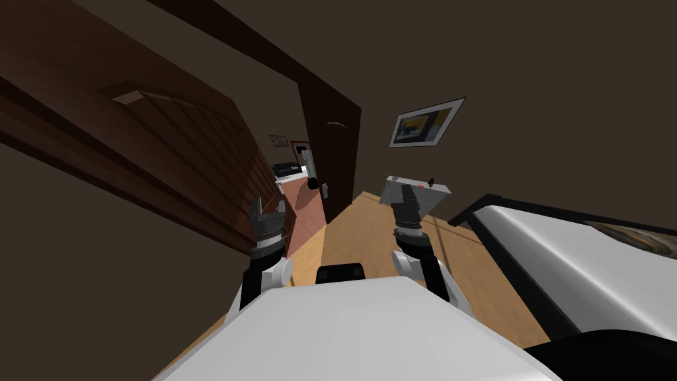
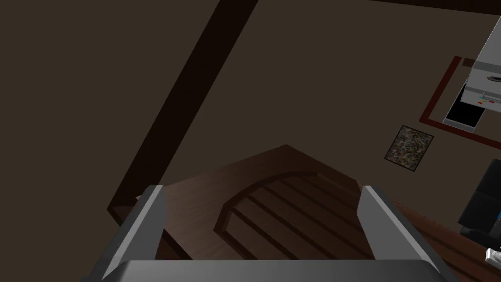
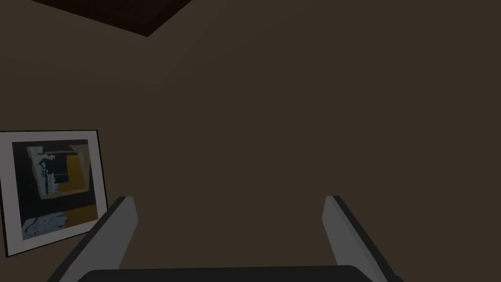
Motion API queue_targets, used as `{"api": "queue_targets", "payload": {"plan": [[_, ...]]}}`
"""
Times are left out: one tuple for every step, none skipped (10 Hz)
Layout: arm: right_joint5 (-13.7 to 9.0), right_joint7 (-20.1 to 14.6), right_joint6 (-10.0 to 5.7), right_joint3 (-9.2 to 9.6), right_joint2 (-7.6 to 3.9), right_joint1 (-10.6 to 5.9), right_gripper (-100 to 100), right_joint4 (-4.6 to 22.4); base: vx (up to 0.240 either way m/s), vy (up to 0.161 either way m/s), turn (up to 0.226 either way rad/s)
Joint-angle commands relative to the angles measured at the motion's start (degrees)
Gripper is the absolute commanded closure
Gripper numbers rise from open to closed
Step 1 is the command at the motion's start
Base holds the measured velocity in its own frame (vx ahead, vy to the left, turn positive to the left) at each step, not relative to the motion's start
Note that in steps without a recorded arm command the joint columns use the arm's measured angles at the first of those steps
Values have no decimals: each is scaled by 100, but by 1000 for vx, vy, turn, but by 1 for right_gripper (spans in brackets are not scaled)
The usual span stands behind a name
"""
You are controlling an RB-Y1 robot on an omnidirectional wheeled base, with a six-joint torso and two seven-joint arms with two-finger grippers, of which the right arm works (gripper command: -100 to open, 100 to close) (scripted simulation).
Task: Push the door open
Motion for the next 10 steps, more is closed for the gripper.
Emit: {"api": "queue_targets", "payload": {"plan": [[97,-97,-27,101,-51,44,-100,94,161,95,-11],[121,-121,-33,125,-63,55,-100,116,224,-8,-10],[195,-195,-54,202,-99,88,-100,188,207,-36,2],[296,-296,-82,306,-147,134,-100,285,227,-39,-6],[364,-365,-101,377,-180,165,-100,351,234,16,-1],[491,-491,-136,509,-237,222,-100,473,286,21,-20],[576,-576,-160,596,-275,260,-100,555,246,17,-8],[673,-674,-187,698,-317,305,-100,649,221,30,-5],[772,-772,-214,799,-360,349,-100,744,213,20,-11],[874,-874,-242,905,-404,395,-100,842,184,-2,-13]]}}
